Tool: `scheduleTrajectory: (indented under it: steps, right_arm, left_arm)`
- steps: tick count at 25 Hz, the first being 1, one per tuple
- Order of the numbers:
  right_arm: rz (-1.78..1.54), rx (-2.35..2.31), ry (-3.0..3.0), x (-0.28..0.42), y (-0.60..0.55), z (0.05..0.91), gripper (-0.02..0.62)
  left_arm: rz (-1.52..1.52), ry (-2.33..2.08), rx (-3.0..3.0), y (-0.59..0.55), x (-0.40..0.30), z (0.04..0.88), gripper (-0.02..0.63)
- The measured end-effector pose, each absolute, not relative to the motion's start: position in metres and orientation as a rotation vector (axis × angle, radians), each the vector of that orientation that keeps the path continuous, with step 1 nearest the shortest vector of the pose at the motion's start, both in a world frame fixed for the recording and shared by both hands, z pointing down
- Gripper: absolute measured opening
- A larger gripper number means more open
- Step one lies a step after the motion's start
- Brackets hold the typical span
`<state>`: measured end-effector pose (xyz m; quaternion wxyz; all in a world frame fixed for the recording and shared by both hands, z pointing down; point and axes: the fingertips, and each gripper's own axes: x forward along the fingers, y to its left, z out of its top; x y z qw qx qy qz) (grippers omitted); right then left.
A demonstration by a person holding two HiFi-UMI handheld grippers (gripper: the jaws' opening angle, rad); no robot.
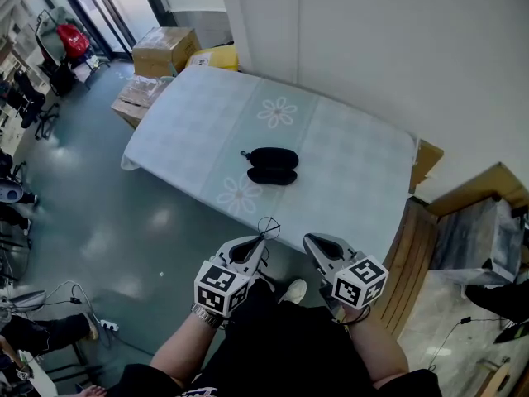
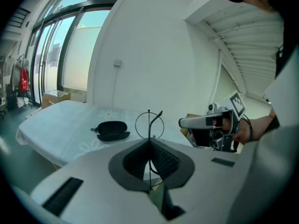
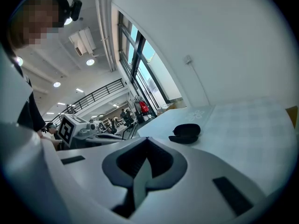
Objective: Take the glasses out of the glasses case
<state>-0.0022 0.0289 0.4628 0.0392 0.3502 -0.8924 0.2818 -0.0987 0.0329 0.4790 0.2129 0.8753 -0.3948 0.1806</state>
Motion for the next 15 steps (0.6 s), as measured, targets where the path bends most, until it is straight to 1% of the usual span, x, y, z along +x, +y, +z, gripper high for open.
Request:
scheduleTrajectory:
  steps: [15]
  right_arm:
    - [0.87,1.079,-2.733,-0.0036,0.0339,0.4638,0.023]
  left_arm:
    - [0.507,-1.099,2.43,0.0373,-0.1017,0.479,0.029]
